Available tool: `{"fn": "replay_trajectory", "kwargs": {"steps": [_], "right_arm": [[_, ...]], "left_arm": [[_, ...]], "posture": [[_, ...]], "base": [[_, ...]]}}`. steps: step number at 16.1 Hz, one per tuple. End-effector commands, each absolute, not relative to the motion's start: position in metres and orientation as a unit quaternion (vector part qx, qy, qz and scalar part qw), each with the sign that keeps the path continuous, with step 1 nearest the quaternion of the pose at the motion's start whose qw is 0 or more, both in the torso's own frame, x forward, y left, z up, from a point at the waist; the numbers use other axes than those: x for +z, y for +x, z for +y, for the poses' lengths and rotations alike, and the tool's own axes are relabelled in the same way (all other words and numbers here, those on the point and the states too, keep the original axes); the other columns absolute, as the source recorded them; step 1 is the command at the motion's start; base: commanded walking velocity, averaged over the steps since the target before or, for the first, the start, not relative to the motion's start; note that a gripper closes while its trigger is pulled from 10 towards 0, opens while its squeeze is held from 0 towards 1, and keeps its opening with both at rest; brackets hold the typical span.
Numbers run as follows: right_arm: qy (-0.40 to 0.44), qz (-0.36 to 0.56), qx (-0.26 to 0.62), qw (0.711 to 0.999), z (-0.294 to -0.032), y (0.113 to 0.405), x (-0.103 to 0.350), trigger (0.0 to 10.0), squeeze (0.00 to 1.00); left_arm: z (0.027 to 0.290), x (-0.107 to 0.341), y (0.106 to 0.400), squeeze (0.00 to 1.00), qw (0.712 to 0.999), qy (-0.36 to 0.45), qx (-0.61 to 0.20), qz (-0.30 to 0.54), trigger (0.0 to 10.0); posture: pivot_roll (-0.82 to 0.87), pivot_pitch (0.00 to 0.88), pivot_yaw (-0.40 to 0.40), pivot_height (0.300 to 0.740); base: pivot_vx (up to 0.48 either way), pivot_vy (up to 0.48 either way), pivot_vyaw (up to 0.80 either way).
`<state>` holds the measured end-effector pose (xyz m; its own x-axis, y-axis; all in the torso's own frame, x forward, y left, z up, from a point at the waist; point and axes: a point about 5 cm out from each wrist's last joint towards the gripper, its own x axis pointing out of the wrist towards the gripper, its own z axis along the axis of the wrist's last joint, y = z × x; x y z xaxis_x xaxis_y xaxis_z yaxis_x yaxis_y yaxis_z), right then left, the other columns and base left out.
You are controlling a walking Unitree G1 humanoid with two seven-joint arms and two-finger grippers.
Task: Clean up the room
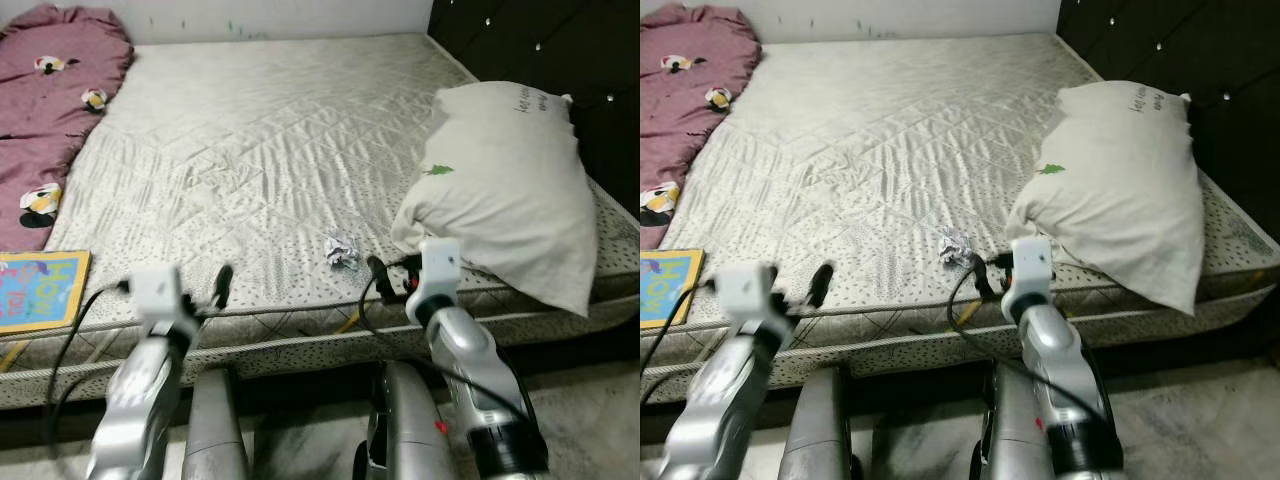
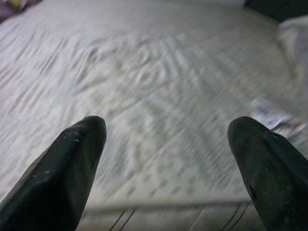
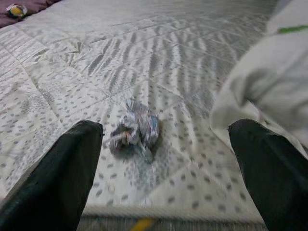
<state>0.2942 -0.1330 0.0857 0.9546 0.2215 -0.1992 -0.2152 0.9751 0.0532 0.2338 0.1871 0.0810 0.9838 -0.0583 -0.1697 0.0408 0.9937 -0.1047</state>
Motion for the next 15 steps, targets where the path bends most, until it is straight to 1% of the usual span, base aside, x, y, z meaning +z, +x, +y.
{"fn": "replay_trajectory", "kwargs": {"steps": [1,4,5,6,11,14,15], "right_arm": [[0.018,0.104,0.116,0.988,-0.13,0.3,0.086,10.0,0.0],[0.001,0.123,0.138,0.983,-0.127,0.314,0.079,10.0,0.0],[0.0,0.123,0.137,0.983,-0.127,0.316,0.079,10.0,0.0],[-0.002,0.129,0.147,0.981,-0.124,0.326,0.08,10.0,0.0],[-0.017,0.142,0.176,0.974,-0.109,0.347,0.083,10.0,0.0],[-0.017,0.134,0.21,0.968,-0.096,0.354,0.087,10.0,0.0],[-0.021,0.123,0.213,0.969,-0.093,0.357,0.09,10.0,0.0]], "left_arm": [[0.194,0.086,0.228,0.0,0.995,-0.04,-0.017,0.088,10.0],[0.207,0.087,0.21,0.0,0.994,-0.021,-0.003,0.105,10.0],[0.208,0.088,0.209,0.0,0.994,-0.021,0.0,0.106,10.0],[0.21,0.09,0.206,0.0,0.994,-0.019,0.005,0.108,10.0],[0.198,0.091,0.189,0.0,0.992,-0.032,0.004,0.124,10.0],[0.199,0.092,0.181,0.0,0.99,-0.035,0.014,0.132,10.0],[0.2,0.093,0.178,0.0,0.99,-0.035,0.018,0.135,10.0]], "posture": [[0.08,0.051,-0.047,0.539],[0.11,0.114,-0.057,0.539],[0.11,0.114,-0.057,0.539],[0.12,0.139,-0.065,0.539],[0.13,0.197,-0.094,0.539],[0.15,0.219,-0.109,0.539],[0.15,0.221,-0.111,0.539]], "base": [[0.0,0.0,0.0],[0.0,0.0,0.0],[0.0,0.0,0.0],[0.0,0.0,0.0],[0.0,0.0,0.0],[0.0,0.0,0.0],[0.0,0.0,0.8]]}}
